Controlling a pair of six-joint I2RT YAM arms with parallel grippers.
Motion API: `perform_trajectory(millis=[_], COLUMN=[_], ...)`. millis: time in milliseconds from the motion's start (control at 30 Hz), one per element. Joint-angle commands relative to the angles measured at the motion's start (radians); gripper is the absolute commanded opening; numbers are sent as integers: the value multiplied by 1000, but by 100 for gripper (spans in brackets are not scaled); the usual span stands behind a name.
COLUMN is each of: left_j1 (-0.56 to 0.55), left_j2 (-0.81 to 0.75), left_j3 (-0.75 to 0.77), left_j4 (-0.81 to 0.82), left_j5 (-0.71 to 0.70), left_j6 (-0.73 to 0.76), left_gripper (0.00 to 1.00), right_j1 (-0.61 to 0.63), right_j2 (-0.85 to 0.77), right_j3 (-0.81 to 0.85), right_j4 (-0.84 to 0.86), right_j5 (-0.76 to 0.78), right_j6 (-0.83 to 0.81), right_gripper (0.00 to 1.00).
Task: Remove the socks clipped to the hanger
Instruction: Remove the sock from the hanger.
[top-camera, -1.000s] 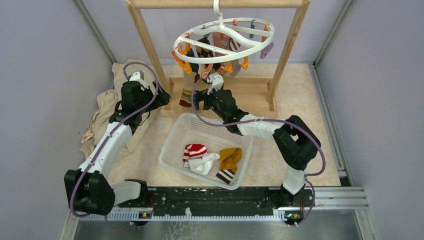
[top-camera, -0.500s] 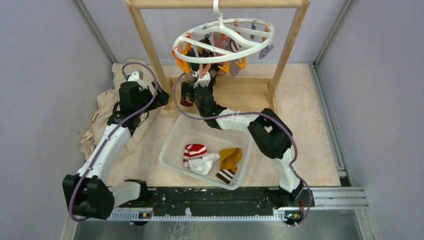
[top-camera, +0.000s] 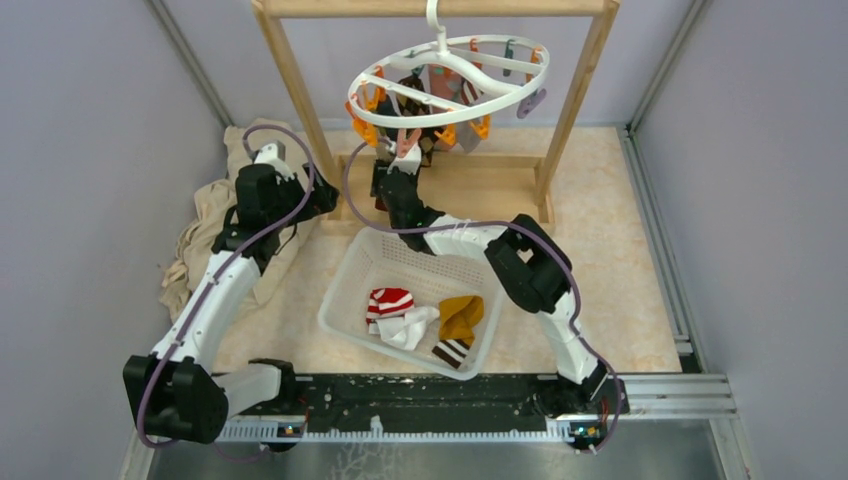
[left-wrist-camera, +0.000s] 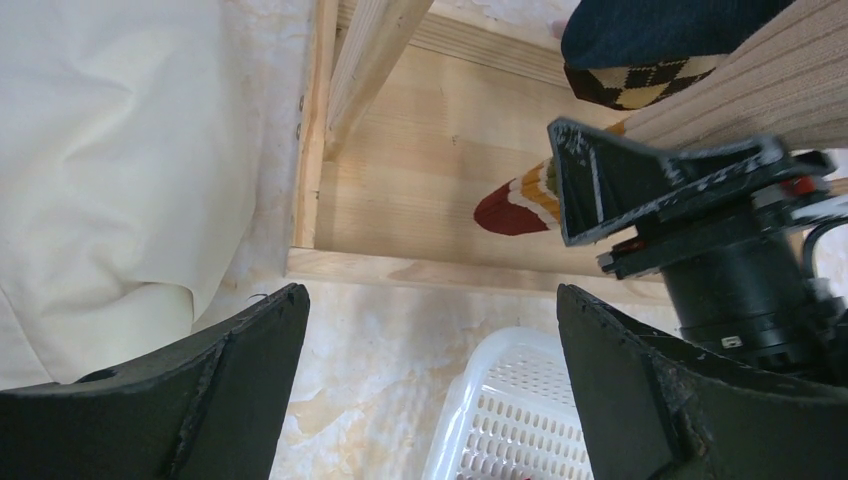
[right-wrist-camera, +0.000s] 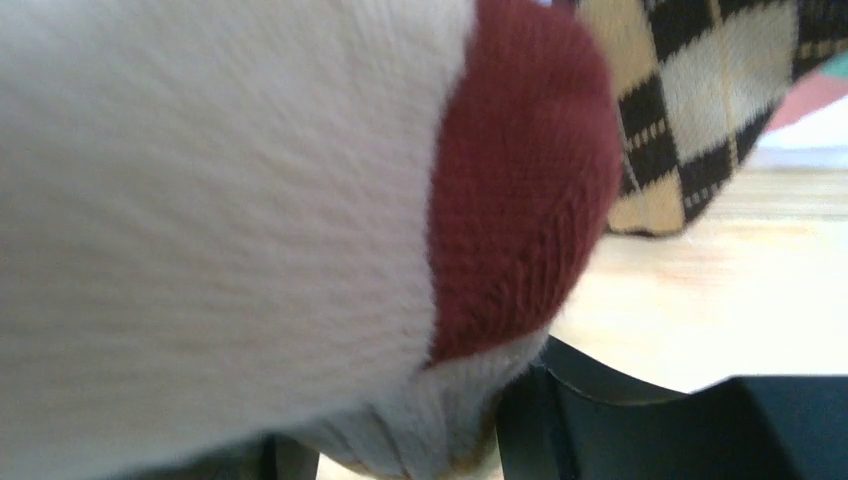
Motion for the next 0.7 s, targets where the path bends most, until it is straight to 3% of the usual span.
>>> perform_trajectory(millis=[0,133,267,433,667], left_j1=[-5,-5,-5,-7,-8], left_j2=[-34,-41,-64,-105,-141], left_j3=[5,13,21,33,58], left_j4=[5,2,-13,-35,-58], left_j5=[23,52,76,78,117], left_j6=[13,11,15,23,21], left_gripper=[99,99,99,98,98], right_j1=[18,18,18,17,-19], right_j2=[-117,-220,-324,-453,-642], right_j3=[-90,-172,-257,-354,-474], right_j4=[77,99,86,84,22], right_j5=[4,-36,-56,-94,-329], right_j6=[-28,-75,-100,-132,-70], right_gripper=[52,36,0,0,0])
